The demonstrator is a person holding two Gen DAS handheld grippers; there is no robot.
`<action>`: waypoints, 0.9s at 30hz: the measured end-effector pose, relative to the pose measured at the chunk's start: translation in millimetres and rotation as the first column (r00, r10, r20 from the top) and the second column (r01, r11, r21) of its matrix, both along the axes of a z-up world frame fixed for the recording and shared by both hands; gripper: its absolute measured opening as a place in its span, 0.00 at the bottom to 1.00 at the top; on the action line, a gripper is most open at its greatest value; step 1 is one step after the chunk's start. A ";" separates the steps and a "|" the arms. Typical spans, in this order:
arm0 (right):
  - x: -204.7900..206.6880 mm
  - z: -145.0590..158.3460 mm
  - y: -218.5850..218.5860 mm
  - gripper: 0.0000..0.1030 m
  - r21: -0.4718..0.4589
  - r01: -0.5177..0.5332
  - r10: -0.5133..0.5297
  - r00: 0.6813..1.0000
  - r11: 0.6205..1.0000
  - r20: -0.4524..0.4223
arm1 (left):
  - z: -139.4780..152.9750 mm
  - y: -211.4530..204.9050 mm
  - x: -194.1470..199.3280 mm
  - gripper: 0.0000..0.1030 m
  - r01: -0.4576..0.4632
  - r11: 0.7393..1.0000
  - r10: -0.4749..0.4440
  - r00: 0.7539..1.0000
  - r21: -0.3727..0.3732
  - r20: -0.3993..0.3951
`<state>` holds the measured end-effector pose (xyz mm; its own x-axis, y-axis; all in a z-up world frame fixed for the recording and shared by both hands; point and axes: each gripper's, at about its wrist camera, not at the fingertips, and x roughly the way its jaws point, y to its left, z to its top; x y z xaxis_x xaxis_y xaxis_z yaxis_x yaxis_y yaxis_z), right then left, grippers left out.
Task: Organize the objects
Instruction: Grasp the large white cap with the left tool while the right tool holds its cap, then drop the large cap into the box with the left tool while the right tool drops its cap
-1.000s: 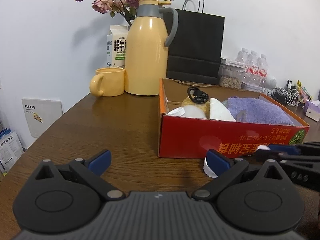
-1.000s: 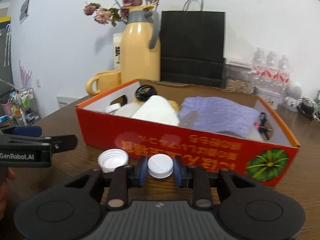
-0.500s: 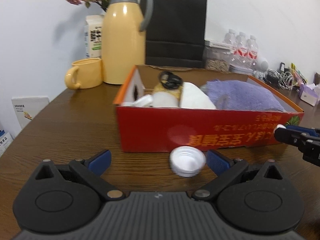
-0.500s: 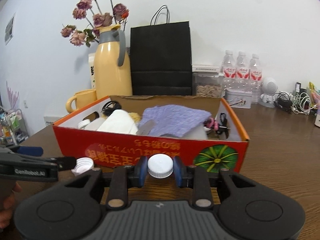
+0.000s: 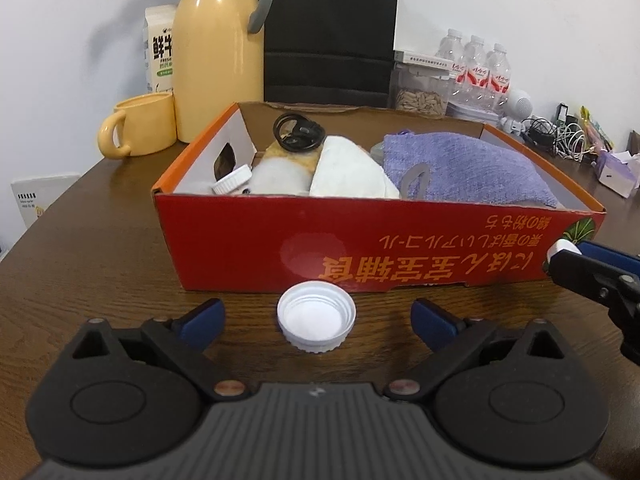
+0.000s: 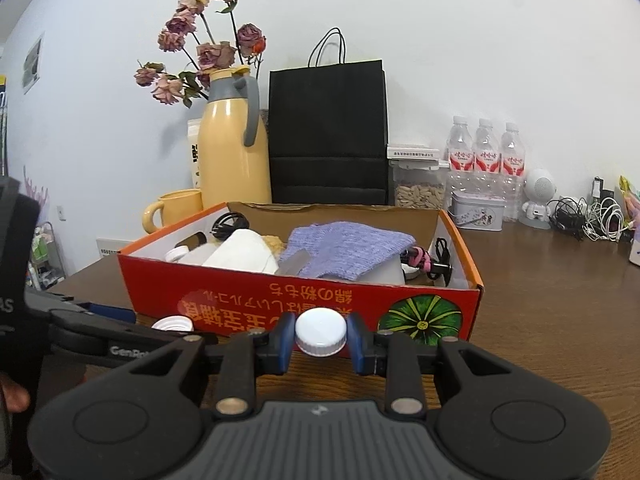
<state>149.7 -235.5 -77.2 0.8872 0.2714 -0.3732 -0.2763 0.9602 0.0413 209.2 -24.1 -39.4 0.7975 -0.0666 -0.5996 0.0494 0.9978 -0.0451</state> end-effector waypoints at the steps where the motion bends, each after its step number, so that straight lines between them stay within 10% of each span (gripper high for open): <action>1: -0.7 0.1 0.3 0.26 0.000 -0.003 0.003 1.000 1.000 0.002 | -0.6 0.5 0.6 0.88 -0.001 1.000 0.001 1.000 -0.002 -0.008; 7: -2.0 0.0 0.8 0.26 -0.004 -0.010 0.010 1.000 1.000 0.005 | 0.7 0.1 -3.3 0.40 0.000 1.000 0.000 1.000 -0.004 0.008; 27: -4.7 12.8 3.0 0.26 0.009 -0.032 0.031 0.997 0.999 0.066 | 33.6 2.6 -44.6 0.40 0.011 0.999 -0.002 0.974 -0.042 0.228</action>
